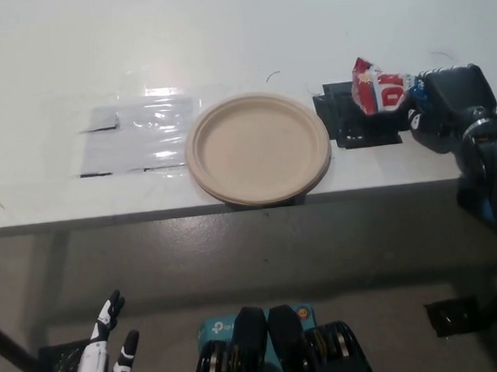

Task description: The robot picks up a small bag of sunflower seeds on the right hand side and take it to the empty plate on the left hand side then pours some sunflower seeds on to the plate.

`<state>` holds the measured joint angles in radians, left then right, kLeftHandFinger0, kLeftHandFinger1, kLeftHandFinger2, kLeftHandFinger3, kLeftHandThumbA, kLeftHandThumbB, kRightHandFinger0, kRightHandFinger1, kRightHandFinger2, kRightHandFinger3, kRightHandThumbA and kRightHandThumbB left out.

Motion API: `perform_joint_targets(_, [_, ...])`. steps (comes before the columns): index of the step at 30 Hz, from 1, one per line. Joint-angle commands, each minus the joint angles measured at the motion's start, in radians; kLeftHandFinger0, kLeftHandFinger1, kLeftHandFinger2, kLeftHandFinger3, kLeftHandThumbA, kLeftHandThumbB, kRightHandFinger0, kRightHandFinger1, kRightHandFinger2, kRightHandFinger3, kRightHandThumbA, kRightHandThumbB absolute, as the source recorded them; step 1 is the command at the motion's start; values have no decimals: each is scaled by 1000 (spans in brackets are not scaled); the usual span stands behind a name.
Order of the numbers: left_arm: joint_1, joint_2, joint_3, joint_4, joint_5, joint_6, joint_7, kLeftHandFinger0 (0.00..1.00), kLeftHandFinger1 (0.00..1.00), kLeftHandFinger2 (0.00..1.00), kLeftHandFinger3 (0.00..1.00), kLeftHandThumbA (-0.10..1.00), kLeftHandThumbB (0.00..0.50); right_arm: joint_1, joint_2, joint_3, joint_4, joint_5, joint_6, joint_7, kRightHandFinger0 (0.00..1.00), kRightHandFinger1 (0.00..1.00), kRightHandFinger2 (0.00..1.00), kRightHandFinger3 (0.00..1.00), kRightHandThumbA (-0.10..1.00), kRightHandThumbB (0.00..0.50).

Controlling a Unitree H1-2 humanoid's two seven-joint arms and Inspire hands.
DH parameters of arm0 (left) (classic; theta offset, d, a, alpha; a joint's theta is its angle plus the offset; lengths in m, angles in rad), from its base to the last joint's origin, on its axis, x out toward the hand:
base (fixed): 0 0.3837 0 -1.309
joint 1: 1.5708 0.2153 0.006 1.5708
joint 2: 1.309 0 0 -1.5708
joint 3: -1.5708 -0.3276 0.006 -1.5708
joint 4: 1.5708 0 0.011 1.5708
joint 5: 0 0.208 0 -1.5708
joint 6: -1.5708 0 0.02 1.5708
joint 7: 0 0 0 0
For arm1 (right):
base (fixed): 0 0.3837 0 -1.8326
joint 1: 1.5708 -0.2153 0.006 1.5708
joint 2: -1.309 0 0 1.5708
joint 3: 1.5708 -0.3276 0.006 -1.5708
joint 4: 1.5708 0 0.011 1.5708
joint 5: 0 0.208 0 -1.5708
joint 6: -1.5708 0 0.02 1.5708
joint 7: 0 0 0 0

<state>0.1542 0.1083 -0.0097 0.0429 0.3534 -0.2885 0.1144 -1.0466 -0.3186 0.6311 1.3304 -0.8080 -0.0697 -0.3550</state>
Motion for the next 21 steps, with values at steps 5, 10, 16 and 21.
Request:
perform_joint_targets(5, [5,21,3,-21,-10,-33,6,1000,1000,1000,1000,1000,92,41,65,-71,42,77,-265,-313,0,228,791,750,-100,98])
perform_joint_targets(10, [25,19,-1,-29,-10,-26,-1,1000,1000,1000,1000,1000,100,69,77,-83,38,76,-311,-360,0,288,838,769,-100,89])
perform_joint_targets(16, [24,13,-5,-26,-7,-14,-1,1000,1000,1000,1000,1000,111,76,105,-59,32,54,-360,-371,0,303,752,671,-100,84])
perform_joint_targets(21, [24,13,-4,-23,-13,-25,1,1000,1000,1000,1000,1000,94,65,132,-30,31,35,-357,-388,0,332,827,698,-100,134])
